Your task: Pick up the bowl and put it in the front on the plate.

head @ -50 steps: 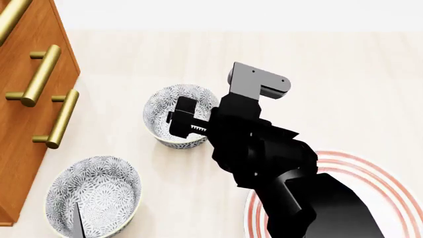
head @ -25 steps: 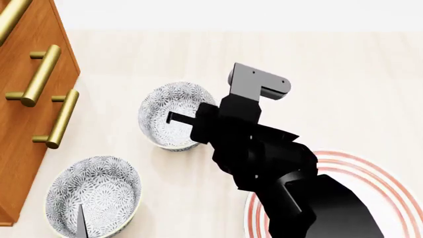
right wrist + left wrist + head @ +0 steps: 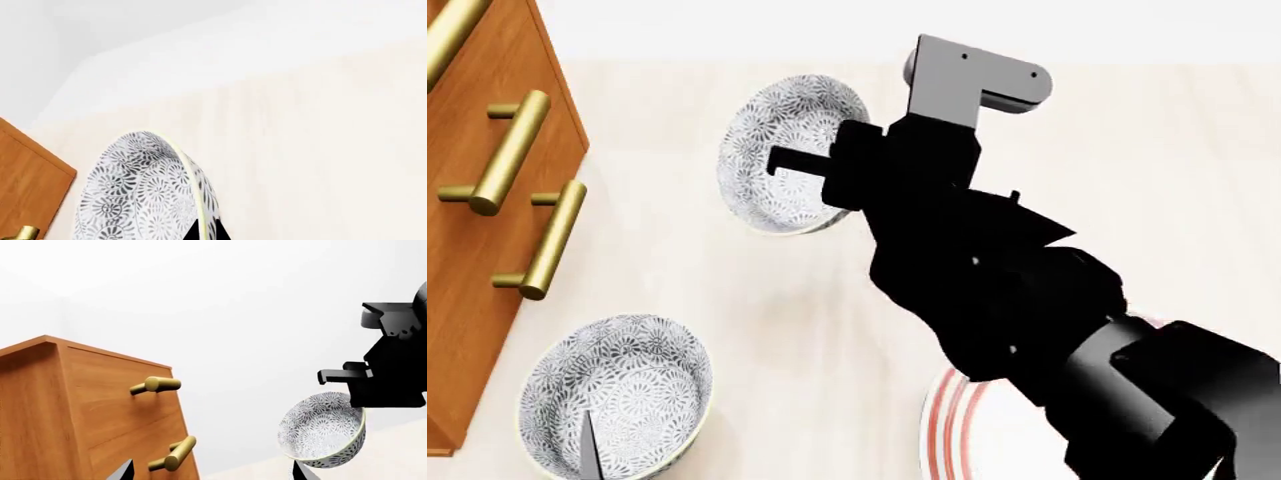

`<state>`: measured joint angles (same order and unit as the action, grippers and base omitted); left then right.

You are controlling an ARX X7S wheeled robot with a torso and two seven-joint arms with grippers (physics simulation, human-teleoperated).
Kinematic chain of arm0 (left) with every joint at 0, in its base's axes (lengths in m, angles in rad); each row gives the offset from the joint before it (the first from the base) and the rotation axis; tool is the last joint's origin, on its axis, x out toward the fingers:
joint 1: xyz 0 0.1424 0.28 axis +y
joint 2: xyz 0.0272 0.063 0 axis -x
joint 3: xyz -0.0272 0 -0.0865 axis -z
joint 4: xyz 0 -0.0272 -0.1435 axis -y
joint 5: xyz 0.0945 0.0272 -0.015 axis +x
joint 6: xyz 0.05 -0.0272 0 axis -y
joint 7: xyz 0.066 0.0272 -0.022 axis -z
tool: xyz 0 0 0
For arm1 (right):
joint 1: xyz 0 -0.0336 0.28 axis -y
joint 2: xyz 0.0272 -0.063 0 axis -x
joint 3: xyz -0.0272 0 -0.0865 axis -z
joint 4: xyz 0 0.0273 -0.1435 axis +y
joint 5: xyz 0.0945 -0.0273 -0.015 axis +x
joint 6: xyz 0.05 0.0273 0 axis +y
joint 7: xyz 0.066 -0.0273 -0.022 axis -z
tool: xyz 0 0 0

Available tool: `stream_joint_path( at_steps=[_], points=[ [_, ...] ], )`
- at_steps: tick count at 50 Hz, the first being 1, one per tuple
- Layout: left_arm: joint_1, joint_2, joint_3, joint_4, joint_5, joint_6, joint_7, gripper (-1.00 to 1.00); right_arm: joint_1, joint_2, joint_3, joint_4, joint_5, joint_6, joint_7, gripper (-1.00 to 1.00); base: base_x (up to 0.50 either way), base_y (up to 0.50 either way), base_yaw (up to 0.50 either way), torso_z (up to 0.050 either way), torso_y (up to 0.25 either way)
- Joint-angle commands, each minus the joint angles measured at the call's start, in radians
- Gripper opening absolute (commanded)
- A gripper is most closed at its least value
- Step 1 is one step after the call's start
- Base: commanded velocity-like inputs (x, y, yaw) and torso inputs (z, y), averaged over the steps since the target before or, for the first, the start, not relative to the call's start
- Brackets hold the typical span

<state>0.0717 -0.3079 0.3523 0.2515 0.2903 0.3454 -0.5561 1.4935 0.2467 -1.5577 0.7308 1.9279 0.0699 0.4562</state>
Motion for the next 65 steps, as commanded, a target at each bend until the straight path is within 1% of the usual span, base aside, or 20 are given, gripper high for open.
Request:
stream_joint_path(
  at_steps=[1,8,15,22,23,26,28,31,32,33,35,36,37,38,40,44,45,47,51,65],
  points=[
    [-0.002,0.006,-0.011,0.002,0.003,-0.004,0.005,1.00,0.099,0.192,0.062,-0.335,-0.089,-0.085,0.096,-1.00,0.00,0.00,0.00,0.000,0.000],
    [-0.002,0.005,-0.007,0.000,0.002,-0.004,0.003,1.00,0.160,0.343,0.078,-0.500,-0.136,-0.088,0.121,-1.00,0.00,0.00,0.00,0.000,0.000],
    [0.002,0.004,0.001,0.002,0.002,-0.004,0.003,1.00,0.231,0.561,0.082,-0.720,-0.179,-0.039,0.141,-1.00,0.00,0.00,0.00,0.000,0.000],
    [0.006,0.004,0.014,-0.003,-0.001,0.001,0.004,1.00,0.239,0.775,0.071,-0.912,-0.213,0.001,0.133,-1.00,0.00,0.00,0.00,0.000,0.000],
    [0.007,0.006,0.018,-0.005,-0.003,0.001,0.007,1.00,0.235,0.840,0.063,-0.960,-0.221,0.016,0.124,-1.00,0.00,0.00,0.00,0.000,0.000],
    [0.006,0.006,0.026,-0.011,-0.007,0.003,0.010,1.00,0.222,0.922,0.052,-1.010,-0.216,0.034,0.112,-1.00,0.00,0.00,0.00,0.000,0.000],
    [0.006,0.007,0.030,-0.006,-0.012,-0.005,0.016,1.00,0.206,1.013,0.042,-1.044,-0.218,0.042,0.070,-1.00,0.00,0.00,0.00,0.000,0.000],
    [0.004,0.007,0.035,-0.007,-0.013,-0.010,0.021,1.00,0.205,1.078,0.038,-1.066,-0.232,0.061,0.022,-1.00,0.00,0.00,0.00,0.000,0.000],
    [0.003,0.007,0.036,-0.007,-0.014,-0.012,0.023,1.00,0.205,1.110,0.034,-1.087,-0.234,0.086,-0.046,-1.00,0.00,0.00,0.00,0.000,0.000],
    [0.003,0.007,0.037,-0.008,-0.012,-0.013,0.023,1.00,0.200,1.119,0.032,-1.085,-0.238,0.081,-0.040,-1.00,0.00,0.00,0.00,0.000,0.000],
    [0.002,0.007,0.040,-0.011,-0.009,-0.014,0.023,1.00,0.194,1.151,0.025,-1.091,-0.216,0.108,-0.129,-1.00,0.00,0.00,0.00,0.000,0.000],
    [0.002,0.006,0.041,-0.011,-0.008,-0.015,0.023,1.00,0.192,1.155,0.024,-1.088,-0.228,0.104,-0.132,-1.00,0.00,0.00,0.00,0.000,0.000],
    [0.002,0.006,0.042,-0.008,-0.006,-0.018,0.024,1.00,0.190,1.175,0.025,-1.095,-0.220,0.108,-0.210,-1.00,0.00,0.00,0.00,0.000,0.000],
    [0.001,0.006,0.042,-0.009,-0.005,-0.018,0.024,1.00,0.190,1.176,0.024,-1.086,-0.224,0.109,-0.196,-1.00,0.00,0.00,0.00,0.000,0.000],
    [-0.001,0.006,0.043,-0.008,-0.005,-0.022,0.025,1.00,0.188,1.196,0.023,-1.076,-0.224,0.120,-0.264,-1.00,0.00,0.00,0.00,0.000,0.000],
    [-0.003,0.006,0.048,-0.011,-0.004,-0.026,0.027,1.00,0.190,1.205,0.025,-1.039,-0.243,0.134,-0.343,-1.00,0.00,0.00,0.00,0.000,0.000],
    [-0.004,0.006,0.051,-0.015,-0.005,-0.025,0.029,1.00,0.185,1.208,0.021,-1.021,-0.242,0.141,-0.427,-1.00,0.00,0.00,0.00,0.000,0.000],
    [-0.005,0.005,0.052,-0.016,-0.005,-0.026,0.029,1.00,0.172,1.204,0.012,-1.000,-0.269,0.127,-0.433,-1.00,0.00,0.00,0.00,0.000,0.000],
    [-0.006,0.005,0.054,-0.014,-0.011,-0.032,0.033,1.00,0.158,1.218,0.001,-0.982,-0.312,0.122,-0.537,-1.00,0.00,0.00,0.00,0.000,0.000],
    [-0.009,0.002,0.062,-0.005,-0.012,-0.048,0.039,1.00,0.132,1.229,-0.016,-0.937,-0.358,0.119,-0.546,-1.00,0.00,0.00,0.00,0.000,0.000]
  ],
)
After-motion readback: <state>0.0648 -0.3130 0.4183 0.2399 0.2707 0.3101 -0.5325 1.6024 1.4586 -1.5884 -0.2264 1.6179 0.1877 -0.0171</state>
